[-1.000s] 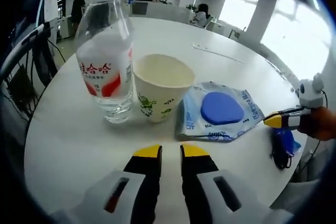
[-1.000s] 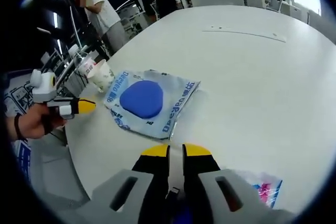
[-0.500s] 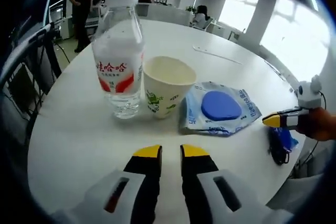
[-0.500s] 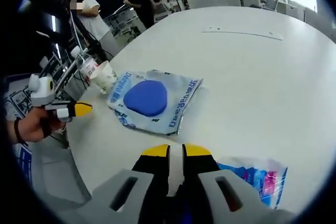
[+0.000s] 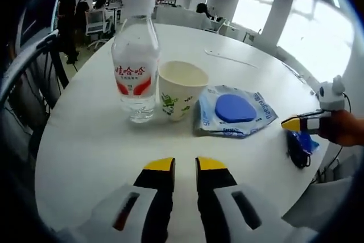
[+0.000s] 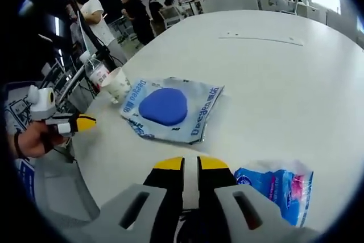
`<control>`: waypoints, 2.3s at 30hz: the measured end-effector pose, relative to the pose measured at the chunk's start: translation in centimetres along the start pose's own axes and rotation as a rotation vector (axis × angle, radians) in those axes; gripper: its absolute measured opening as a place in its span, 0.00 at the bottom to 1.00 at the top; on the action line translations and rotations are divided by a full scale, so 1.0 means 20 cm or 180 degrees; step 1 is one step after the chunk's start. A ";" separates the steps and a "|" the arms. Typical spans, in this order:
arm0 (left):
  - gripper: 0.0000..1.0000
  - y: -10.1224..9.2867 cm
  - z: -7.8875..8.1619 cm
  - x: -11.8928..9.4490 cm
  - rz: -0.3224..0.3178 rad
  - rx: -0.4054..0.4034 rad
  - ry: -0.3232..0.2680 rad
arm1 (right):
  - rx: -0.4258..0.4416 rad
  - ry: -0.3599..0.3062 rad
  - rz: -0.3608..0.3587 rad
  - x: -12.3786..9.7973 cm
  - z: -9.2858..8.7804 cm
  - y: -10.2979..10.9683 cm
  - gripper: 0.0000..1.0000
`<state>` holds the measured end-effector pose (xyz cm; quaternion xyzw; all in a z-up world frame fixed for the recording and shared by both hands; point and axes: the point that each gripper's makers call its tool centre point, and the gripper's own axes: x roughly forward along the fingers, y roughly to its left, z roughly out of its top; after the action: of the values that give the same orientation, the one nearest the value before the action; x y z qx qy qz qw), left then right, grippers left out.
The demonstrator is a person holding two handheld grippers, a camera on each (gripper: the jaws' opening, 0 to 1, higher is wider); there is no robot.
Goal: Arrange the tabletop items into an orderly group along one side of the table until the central work area is clear of visible clutter.
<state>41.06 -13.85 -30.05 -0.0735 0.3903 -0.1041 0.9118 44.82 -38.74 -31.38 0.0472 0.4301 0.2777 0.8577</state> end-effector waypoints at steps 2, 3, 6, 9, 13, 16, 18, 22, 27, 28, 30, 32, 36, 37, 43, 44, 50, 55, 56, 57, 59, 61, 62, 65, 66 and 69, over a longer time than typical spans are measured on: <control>0.12 0.00 -0.01 -0.02 -0.0010 0.0020 -0.0004 | 0.0007 -0.0003 -0.0009 -0.01 -0.01 0.01 0.06; 0.12 0.00 -0.01 -0.02 -0.0019 0.0025 -0.0007 | 0.0010 -0.0003 -0.0015 -0.01 -0.01 0.01 0.06; 0.12 -0.02 -0.02 -0.04 -0.0056 0.0103 -0.0012 | 0.0016 -0.0011 -0.0027 -0.03 -0.01 0.02 0.06; 0.12 -0.03 -0.03 -0.07 -0.0079 0.0110 -0.0023 | 0.0024 -0.0024 -0.0035 -0.03 -0.02 0.03 0.06; 0.12 -0.05 -0.04 -0.10 -0.0120 0.0155 -0.0040 | 0.0037 -0.0048 -0.0050 -0.05 -0.03 0.05 0.06; 0.13 -0.05 -0.04 -0.12 -0.0137 0.0158 -0.0062 | 0.0043 -0.0057 -0.0067 -0.06 -0.04 0.06 0.06; 0.13 -0.04 -0.04 -0.13 -0.0143 0.0150 -0.0083 | 0.0035 -0.0075 -0.0094 -0.07 -0.03 0.07 0.06; 0.13 -0.03 -0.05 -0.16 -0.0164 0.0158 -0.0105 | 0.0019 -0.0111 -0.0102 -0.09 -0.02 0.11 0.06; 0.14 -0.02 -0.06 -0.20 -0.0189 0.0165 -0.0129 | -0.0013 -0.0123 -0.0115 -0.11 -0.02 0.13 0.06; 0.14 -0.02 -0.06 -0.21 -0.0194 0.0180 -0.0135 | -0.0022 -0.0127 -0.0117 -0.11 -0.02 0.14 0.06; 0.14 -0.02 -0.07 -0.23 -0.0212 0.0196 -0.0140 | -0.0045 -0.0135 -0.0122 -0.12 -0.02 0.16 0.06; 0.14 -0.02 -0.07 -0.24 -0.0195 0.0289 -0.0146 | -0.0057 -0.0141 -0.0127 -0.13 -0.03 0.17 0.06; 0.14 -0.01 -0.08 -0.26 -0.0200 0.0281 -0.0159 | -0.0066 -0.0142 -0.0150 -0.15 -0.05 0.18 0.06; 0.14 -0.01 -0.09 -0.27 -0.0205 0.0293 -0.0157 | -0.0069 -0.0139 -0.0158 -0.16 -0.05 0.18 0.06; 0.15 -0.01 -0.10 -0.29 -0.0254 0.0316 -0.0176 | -0.0079 -0.0152 -0.0197 -0.20 -0.08 0.19 0.06; 0.15 -0.01 -0.09 -0.29 -0.0260 0.0330 -0.0183 | -0.0079 -0.0154 -0.0204 -0.21 -0.08 0.19 0.06; 0.16 -0.05 -0.07 -0.30 -0.0307 0.0461 -0.0239 | -0.0028 -0.0210 -0.0302 -0.29 -0.12 0.17 0.07; 0.18 -0.07 -0.08 -0.30 -0.0354 0.0482 -0.0242 | 0.0116 -0.0290 -0.0453 -0.38 -0.16 0.08 0.07; 0.18 -0.07 -0.08 -0.30 -0.0354 0.0485 -0.0243 | 0.0145 -0.0306 -0.0489 -0.40 -0.18 0.06 0.07; 0.18 -0.07 -0.07 -0.30 -0.0345 0.0491 -0.0245 | 0.0165 -0.0317 -0.0520 -0.42 -0.18 0.06 0.07; 0.18 -0.07 -0.07 -0.29 -0.0349 0.0475 -0.0246 | 0.0193 -0.0332 -0.0590 -0.46 -0.20 0.03 0.07; 0.18 -0.06 -0.07 -0.29 -0.0349 0.0471 -0.0248 | 0.0261 -0.0366 -0.0679 -0.50 -0.23 -0.02 0.07; 0.18 -0.06 -0.07 -0.29 -0.0352 0.0472 -0.0248 | 0.0306 -0.0387 -0.0723 -0.52 -0.24 -0.04 0.07; 0.18 -0.07 -0.07 -0.29 -0.0363 0.0463 -0.0251 | 0.0463 -0.0435 -0.0785 -0.56 -0.25 -0.07 0.07; 0.18 -0.07 -0.07 -0.29 -0.0364 0.0467 -0.0253 | 0.0488 -0.0472 -0.0803 -0.58 -0.26 -0.08 0.07; 0.18 -0.07 -0.07 -0.28 -0.0361 0.0457 -0.0243 | 0.0510 -0.0475 -0.0843 -0.60 -0.27 -0.10 0.07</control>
<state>36.07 -13.81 -26.80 -0.0339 0.3421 -0.1804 0.9216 35.91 -47.51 -26.94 0.0788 0.3884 0.1228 0.9099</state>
